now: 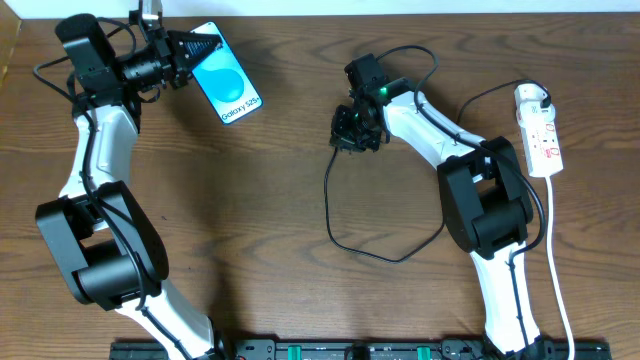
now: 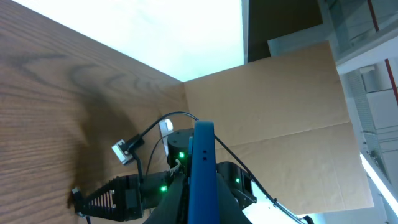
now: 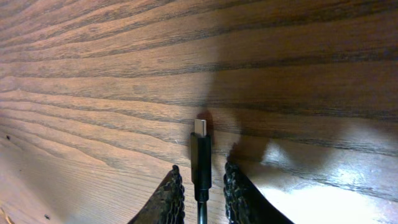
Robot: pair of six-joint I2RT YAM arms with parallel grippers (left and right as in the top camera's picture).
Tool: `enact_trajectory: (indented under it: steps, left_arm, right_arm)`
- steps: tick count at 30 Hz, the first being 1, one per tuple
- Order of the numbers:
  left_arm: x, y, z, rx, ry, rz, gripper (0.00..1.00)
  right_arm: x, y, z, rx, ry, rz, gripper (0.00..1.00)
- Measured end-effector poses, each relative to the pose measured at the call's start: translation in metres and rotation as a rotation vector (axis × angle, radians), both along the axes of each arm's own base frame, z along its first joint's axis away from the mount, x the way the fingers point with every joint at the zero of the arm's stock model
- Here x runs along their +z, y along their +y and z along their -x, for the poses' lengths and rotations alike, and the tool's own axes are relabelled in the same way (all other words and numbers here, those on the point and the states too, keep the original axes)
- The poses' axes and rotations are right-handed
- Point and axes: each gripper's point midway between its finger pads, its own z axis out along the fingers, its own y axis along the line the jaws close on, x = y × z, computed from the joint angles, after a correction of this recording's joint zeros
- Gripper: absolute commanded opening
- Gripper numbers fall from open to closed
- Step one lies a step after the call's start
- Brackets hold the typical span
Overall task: Plug charger to phone and switch on socket
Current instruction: 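Lower the right gripper and grasp the black cable's USB-C tip, then lift the cable tip with the right gripper toward the phone's bottom port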
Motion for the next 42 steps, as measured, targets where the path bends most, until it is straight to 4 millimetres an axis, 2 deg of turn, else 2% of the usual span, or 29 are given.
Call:
enact_trajectory:
  steps: [8, 9, 11, 19, 24, 27, 31, 32, 35, 39, 42]
  left_arm:
    - [0.0, 0.0, 0.0, 0.0, 0.0, 0.0, 0.07]
    - [0.0, 0.0, 0.0, 0.0, 0.0, 0.0, 0.07]
    - [0.0, 0.0, 0.0, 0.0, 0.0, 0.0, 0.07]
    - [0.0, 0.0, 0.0, 0.0, 0.0, 0.0, 0.07]
    - [0.0, 0.0, 0.0, 0.001, 0.025, 0.012, 0.07]
    - [0.0, 0.0, 0.0, 0.003, 0.048, 0.023, 0.07]
    - [0.001, -0.001, 0.0, -0.001, 0.07, 0.036, 0.07]
    - [0.002, -0.002, 0.0, -0.005, 0.069, 0.038, 0.07]
    - [0.011, -0.012, 0.001, -0.033, 0.03, 0.036, 0.07]
    - [0.033, -0.034, 0.003, -0.092, -0.081, 0.025, 0.07]
    - [0.057, -0.049, 0.009, -0.128, -0.178, 0.023, 0.07]
  right_arm:
    - [-0.002, 0.002, -0.001, -0.003, 0.003, -0.009, 0.16]
    - [-0.002, 0.003, -0.001, -0.003, 0.003, -0.013, 0.13]
    - [-0.003, 0.006, -0.002, -0.002, 0.001, -0.019, 0.01]
    - [-0.002, 0.018, -0.003, 0.091, -0.055, -0.052, 0.01]
    - [0.017, 0.022, -0.012, 0.263, -0.154, -0.208, 0.01]
    - [0.041, 0.014, -0.014, 0.356, -0.212, -0.3, 0.01]
    - [0.114, 0.003, -0.011, 0.468, -0.356, -0.44, 0.01]
    - [0.138, 0.001, -0.005, 0.504, -0.397, -0.479, 0.01]
    - [0.183, -0.003, 0.011, 0.572, -0.478, -0.539, 0.01]
    - [0.222, -0.006, 0.037, 0.651, -0.531, -0.598, 0.01]
    - [0.236, -0.012, 0.05, 0.686, -0.545, -0.63, 0.01]
